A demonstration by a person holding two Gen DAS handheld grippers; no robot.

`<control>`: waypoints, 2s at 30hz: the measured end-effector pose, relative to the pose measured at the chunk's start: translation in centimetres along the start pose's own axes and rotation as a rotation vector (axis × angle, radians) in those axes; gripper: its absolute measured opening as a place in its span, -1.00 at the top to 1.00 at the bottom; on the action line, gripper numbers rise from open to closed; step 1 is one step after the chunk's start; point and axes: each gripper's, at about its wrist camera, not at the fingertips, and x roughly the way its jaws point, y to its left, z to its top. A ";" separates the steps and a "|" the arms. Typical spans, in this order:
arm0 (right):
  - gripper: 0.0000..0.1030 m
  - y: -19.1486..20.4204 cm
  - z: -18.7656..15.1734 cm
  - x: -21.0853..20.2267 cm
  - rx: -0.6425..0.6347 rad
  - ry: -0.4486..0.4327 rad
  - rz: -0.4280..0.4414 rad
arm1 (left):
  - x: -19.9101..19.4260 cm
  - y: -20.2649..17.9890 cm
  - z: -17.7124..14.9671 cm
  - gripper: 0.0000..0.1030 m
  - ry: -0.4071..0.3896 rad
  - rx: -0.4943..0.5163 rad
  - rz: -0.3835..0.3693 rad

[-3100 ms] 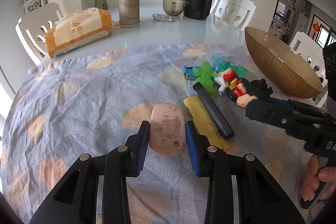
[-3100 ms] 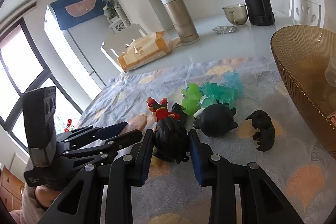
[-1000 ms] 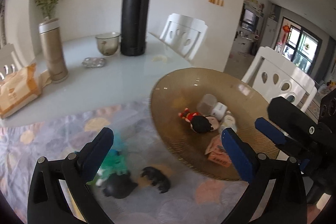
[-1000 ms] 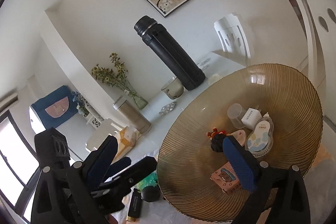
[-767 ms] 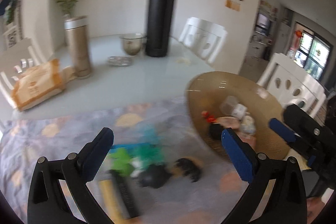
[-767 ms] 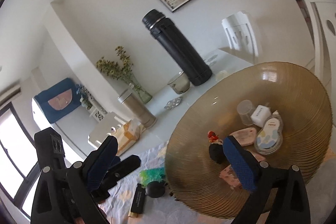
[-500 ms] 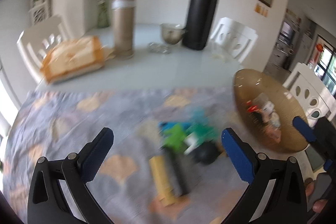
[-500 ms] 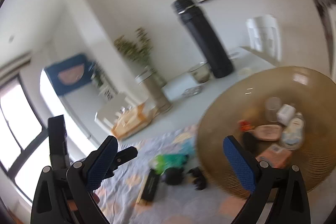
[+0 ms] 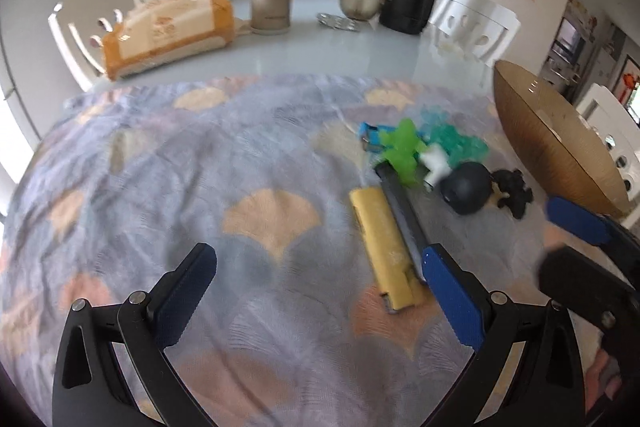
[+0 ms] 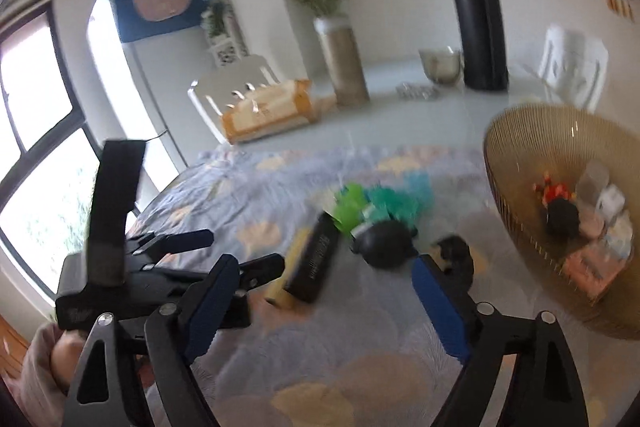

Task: Organize rigid objects
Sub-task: 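Move both grippers back over the yellow tube and black box, then grasp the yellow tube with the left gripper while the right gripper grasps the black box, then carry the yellow tube and black box into the amber bowl and release both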

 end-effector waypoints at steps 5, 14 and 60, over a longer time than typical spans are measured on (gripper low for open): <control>-0.61 -0.9 -0.2 1.4 0.030 0.036 -0.003 | 1.1 -1.6 -0.7 -0.99 0.054 0.078 0.053; -0.29 -0.7 -0.2 3.7 0.002 0.096 -0.016 | 1.0 -0.5 -0.6 -1.00 0.060 0.052 0.109; 0.54 0.7 -1.7 4.6 -0.049 0.193 0.107 | 0.4 0.9 0.9 0.58 -0.053 0.052 -0.043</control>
